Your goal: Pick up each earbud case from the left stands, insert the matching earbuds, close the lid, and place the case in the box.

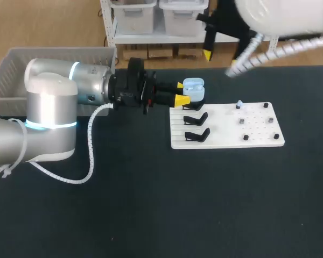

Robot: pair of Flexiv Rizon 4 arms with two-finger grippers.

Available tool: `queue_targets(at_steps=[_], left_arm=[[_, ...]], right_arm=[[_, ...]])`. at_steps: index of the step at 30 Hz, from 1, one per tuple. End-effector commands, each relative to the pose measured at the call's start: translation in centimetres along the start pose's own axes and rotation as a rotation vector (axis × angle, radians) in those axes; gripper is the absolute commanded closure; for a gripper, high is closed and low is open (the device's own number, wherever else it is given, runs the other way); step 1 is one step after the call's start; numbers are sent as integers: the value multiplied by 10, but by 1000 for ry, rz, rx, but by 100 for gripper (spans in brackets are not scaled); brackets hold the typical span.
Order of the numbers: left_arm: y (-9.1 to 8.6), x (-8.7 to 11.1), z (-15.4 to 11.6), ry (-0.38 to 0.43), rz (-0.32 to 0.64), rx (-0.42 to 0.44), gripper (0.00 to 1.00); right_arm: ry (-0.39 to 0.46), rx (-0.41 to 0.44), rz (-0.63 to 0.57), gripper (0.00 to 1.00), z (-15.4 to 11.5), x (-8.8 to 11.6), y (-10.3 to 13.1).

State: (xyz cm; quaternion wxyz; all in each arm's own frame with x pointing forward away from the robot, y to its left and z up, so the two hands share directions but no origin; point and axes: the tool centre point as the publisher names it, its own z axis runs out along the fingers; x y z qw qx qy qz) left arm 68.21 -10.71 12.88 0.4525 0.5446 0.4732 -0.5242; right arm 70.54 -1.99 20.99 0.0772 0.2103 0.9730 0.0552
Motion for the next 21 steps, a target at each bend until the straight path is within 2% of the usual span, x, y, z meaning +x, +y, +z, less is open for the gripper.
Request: queue_targets(at_steps=[1, 3, 9, 12, 19, 21], left_arm=[[-2, 1, 0, -2, 3, -6, 100], [-2, 1, 0, -2, 3, -6, 100], [-2, 1, 0, -2, 3, -6, 100], [-2, 1, 0, -2, 3, -6, 100], [-2, 1, 0, -2, 3, -6, 100], [-2, 1, 0, -2, 3, -6, 100]], right_arm=[[-49, -232, 7, 33, 20, -11, -28], [-45, -226, 8, 27, 31, -20, -31], [-28, -187, -19, 26, 64, -36, -39], [-19, -176, -27, 18, 80, -45, -44], [9, -95, -90, 24, 111, -55, -56], [12, -73, -106, 31, 120, -58, -61]])
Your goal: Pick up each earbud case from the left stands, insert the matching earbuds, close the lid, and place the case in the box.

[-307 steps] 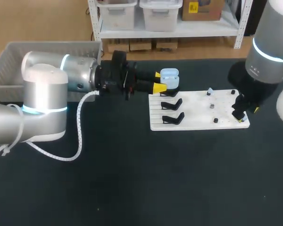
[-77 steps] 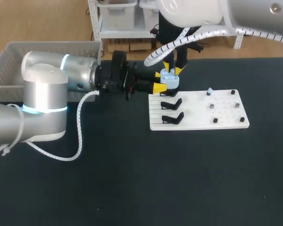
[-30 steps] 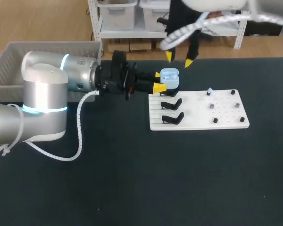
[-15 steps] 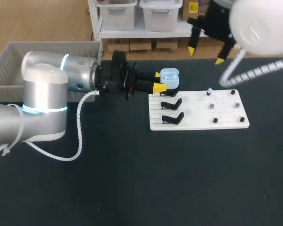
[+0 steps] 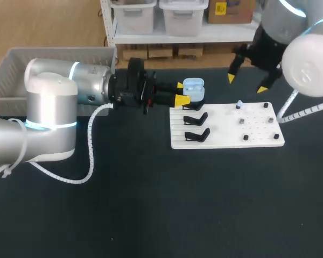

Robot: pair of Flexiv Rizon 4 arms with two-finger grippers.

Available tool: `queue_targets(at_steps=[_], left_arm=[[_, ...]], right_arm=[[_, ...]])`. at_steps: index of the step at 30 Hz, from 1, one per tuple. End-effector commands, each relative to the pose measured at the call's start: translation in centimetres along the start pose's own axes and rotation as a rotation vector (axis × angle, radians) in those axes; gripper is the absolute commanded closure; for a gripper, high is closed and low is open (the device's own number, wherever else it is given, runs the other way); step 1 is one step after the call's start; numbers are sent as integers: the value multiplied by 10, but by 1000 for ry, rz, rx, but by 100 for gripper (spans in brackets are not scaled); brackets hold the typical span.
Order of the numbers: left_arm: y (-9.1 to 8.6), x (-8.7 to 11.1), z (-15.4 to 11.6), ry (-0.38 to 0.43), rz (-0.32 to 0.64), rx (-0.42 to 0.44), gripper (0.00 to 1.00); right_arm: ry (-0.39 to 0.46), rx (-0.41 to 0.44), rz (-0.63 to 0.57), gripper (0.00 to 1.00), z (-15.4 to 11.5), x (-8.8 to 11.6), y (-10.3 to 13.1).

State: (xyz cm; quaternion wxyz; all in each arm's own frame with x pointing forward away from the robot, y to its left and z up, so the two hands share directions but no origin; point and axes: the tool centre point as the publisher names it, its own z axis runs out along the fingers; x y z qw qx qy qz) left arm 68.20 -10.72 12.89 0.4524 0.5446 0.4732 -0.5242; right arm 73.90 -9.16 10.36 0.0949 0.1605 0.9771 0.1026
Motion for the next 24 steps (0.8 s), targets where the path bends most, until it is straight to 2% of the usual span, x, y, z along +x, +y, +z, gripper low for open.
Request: queue_targets(at_steps=[1, 5, 8, 18, 24], left_arm=[[-2, 1, 0, -2, 3, -6, 100], [-2, 1, 0, -2, 3, -6, 100], [-2, 1, 0, -2, 3, -6, 100], [-2, 1, 0, -2, 3, -6, 100], [-2, 1, 0, -2, 3, -6, 100]], right_arm=[[27, 38, -16, 35, 18, -12, 1], [38, 47, -33, 46, 29, -11, -7], [50, 50, -34, 49, 38, -13, -12], [95, 56, -24, 51, 65, -14, -24], [115, 49, -21, 51, 72, -12, -25]])
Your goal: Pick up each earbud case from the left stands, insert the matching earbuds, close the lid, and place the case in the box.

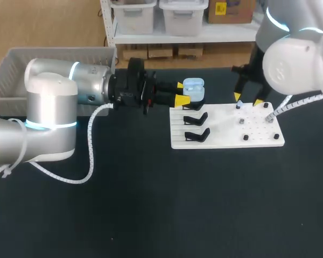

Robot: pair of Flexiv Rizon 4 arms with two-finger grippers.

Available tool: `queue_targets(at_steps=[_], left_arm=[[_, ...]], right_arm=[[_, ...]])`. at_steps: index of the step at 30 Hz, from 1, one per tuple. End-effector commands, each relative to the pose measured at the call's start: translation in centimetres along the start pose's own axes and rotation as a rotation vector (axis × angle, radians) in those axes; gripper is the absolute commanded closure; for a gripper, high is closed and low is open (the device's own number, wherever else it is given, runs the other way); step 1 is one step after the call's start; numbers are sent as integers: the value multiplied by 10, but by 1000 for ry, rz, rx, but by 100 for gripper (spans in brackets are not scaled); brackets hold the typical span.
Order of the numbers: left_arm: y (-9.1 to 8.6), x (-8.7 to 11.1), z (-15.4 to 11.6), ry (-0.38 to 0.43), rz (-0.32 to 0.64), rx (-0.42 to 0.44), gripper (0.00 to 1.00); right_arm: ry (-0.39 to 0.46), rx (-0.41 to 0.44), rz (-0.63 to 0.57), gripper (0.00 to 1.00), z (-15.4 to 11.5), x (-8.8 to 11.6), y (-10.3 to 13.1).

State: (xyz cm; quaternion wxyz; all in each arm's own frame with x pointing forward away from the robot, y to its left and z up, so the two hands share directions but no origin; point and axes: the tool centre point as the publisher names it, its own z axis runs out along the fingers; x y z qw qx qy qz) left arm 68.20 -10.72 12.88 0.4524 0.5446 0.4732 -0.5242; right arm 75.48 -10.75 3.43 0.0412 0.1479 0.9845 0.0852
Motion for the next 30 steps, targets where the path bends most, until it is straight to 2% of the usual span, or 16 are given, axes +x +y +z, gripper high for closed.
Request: queue_targets(at_steps=[1, 30], left_arm=[[-2, 1, 0, -2, 3, -6, 100], [-2, 1, 0, -2, 3, -6, 100]], right_arm=[[13, -3, -2, 51, 5, -2, 2], [14, 12, 20, 64, 21, -5, 8]])
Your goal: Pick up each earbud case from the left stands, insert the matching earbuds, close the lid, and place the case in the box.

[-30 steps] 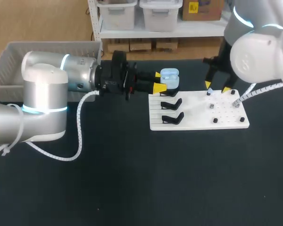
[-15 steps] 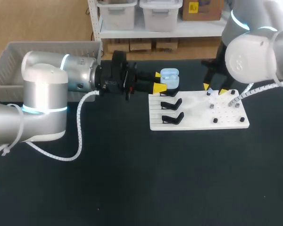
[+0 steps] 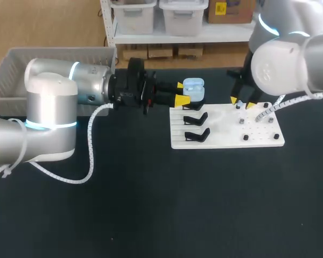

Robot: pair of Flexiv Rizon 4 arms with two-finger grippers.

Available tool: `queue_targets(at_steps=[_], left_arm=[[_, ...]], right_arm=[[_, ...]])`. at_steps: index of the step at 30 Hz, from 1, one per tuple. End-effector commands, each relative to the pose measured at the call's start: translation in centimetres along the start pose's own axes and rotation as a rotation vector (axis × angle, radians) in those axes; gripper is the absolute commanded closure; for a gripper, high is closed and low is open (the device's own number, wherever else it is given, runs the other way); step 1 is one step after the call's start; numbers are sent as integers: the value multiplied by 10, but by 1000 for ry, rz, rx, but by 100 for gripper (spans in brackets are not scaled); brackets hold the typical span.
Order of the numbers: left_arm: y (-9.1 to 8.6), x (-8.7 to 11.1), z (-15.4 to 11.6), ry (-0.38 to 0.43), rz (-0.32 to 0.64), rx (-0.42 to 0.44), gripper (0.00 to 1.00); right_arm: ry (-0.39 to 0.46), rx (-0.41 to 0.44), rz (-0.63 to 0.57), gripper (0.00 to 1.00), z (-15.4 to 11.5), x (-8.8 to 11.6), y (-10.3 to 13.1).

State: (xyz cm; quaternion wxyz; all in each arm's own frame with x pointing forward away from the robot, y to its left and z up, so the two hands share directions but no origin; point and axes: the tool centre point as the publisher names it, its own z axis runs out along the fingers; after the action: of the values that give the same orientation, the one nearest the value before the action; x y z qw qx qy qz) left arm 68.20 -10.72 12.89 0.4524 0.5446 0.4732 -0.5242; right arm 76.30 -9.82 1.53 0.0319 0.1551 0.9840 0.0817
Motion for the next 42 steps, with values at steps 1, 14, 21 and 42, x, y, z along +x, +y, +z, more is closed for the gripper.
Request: queue_targets(at_steps=[1, 14, 21, 42], left_arm=[[-2, 1, 0, -2, 3, -6, 100], [-2, 1, 0, -2, 3, -6, 100], [-2, 1, 0, -2, 3, -6, 100], [-2, 1, 0, -2, 3, -6, 100]], right_arm=[[-4, 2, 6, 64, 0, -1, 0], [-4, 4, 13, 70, 1, -1, -1], [0, 9, 15, 73, 2, -2, -1], [14, 19, 28, 100, 5, -3, -2]])
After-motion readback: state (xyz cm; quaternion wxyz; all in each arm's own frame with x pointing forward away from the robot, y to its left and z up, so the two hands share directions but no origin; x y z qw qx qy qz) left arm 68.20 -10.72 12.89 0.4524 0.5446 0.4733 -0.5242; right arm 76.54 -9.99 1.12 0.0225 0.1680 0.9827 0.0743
